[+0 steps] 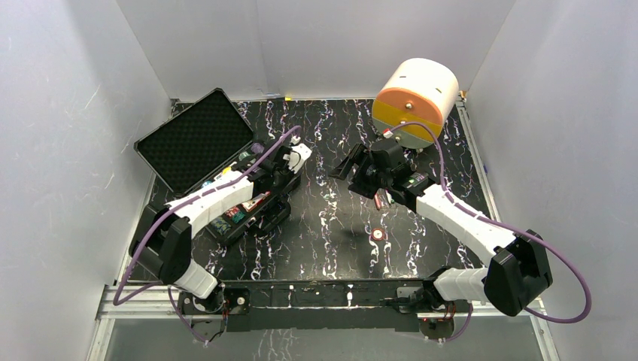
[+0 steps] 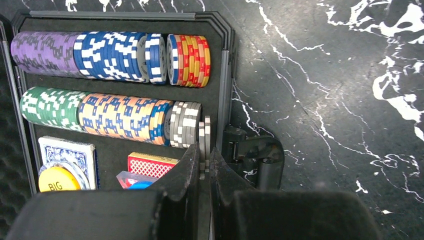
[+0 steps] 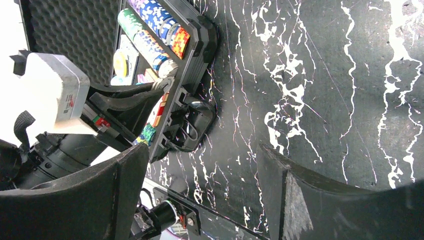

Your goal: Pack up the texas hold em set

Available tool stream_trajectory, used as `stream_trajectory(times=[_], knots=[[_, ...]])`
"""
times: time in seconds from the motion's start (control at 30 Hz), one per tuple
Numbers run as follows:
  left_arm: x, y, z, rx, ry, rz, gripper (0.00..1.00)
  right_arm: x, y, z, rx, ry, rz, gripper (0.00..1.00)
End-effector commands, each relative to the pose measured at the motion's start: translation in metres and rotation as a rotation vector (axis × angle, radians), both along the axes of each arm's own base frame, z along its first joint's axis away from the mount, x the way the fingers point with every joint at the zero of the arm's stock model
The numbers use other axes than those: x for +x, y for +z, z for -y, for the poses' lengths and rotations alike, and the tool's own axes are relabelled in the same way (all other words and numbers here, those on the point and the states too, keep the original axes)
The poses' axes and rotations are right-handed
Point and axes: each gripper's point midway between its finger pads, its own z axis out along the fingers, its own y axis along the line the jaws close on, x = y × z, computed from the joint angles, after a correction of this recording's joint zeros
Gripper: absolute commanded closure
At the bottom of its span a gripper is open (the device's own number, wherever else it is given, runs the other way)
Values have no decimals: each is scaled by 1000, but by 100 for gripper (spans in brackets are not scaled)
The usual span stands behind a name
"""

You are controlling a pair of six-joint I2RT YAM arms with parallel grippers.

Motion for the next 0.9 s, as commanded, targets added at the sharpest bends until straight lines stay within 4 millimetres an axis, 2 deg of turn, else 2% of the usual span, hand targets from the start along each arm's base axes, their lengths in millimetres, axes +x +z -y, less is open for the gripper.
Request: stream_trajectory(times=[0.0, 0.2, 0.33, 0.37, 0.47, 0.57, 0.8, 0.87], knots=[[16, 14, -8, 23, 68, 61, 100, 1, -1, 1, 4, 0, 8, 14], [22, 8, -18, 65, 120, 75, 100, 0, -1, 1, 5, -2, 5, 14], [21, 5, -16, 61, 113, 68, 100, -1, -3, 2, 5, -2, 0, 14], [21, 4, -16, 61, 109, 63, 97, -1, -3, 2, 5, -2, -2, 14], [19, 2, -16, 65, 104, 52, 77, -1, -3, 1, 7, -1, -2, 14], [20, 9, -14, 52, 107, 63, 68, -1, -3, 1, 7, 0, -1, 14], [22, 24, -8, -12, 117, 75, 68, -2, -5, -2, 9, 15, -12, 15], [21, 26, -8, -23, 118, 76, 71, -2, -6, -2, 8, 17, -14, 15]])
